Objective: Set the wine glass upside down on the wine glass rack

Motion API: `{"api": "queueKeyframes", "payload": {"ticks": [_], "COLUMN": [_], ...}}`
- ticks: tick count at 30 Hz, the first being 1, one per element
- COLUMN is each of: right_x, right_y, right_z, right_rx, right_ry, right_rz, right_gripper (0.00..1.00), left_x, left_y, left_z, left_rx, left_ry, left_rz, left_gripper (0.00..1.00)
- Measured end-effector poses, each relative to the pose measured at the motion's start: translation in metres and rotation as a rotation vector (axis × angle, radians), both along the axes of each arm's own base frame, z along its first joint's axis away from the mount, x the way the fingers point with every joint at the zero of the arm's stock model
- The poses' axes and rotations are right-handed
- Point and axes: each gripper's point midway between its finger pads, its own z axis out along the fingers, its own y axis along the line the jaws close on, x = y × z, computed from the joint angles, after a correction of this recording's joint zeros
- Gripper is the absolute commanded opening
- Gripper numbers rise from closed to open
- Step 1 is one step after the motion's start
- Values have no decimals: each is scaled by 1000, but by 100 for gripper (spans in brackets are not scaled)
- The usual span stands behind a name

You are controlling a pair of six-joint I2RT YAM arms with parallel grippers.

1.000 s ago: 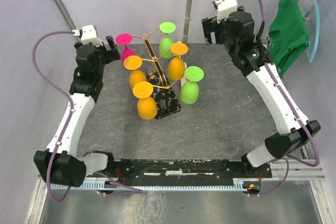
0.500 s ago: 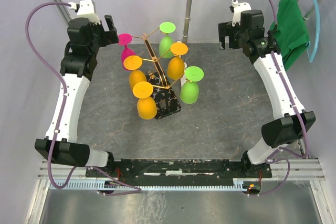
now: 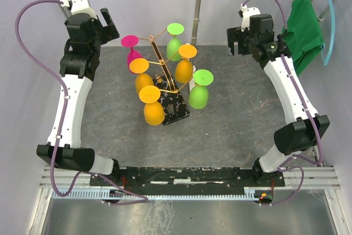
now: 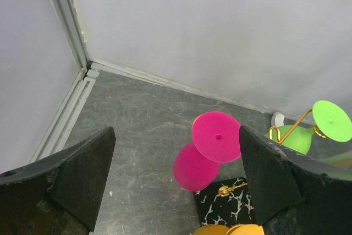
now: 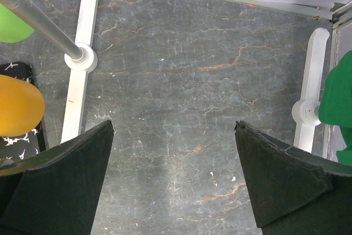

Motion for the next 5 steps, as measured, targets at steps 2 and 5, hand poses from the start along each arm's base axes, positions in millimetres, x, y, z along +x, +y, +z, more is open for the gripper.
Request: {"api": "queueKeyframes", "payload": {"ticks": [2, 5], "right_x": [1, 1], "right_y": [0, 0], "right_z": [1, 2], "right_rx": [1, 2], "right_ry": [-6, -7], "right_rz": [0, 0], "right_gripper": [100, 100], "left_x": [1, 2], "left_y": [3, 5], "left_z": [-3, -10], "left_rx": [1, 5], "left_ry": [10, 31], "left_rz": [19, 34], "left_gripper": [99, 99]}}
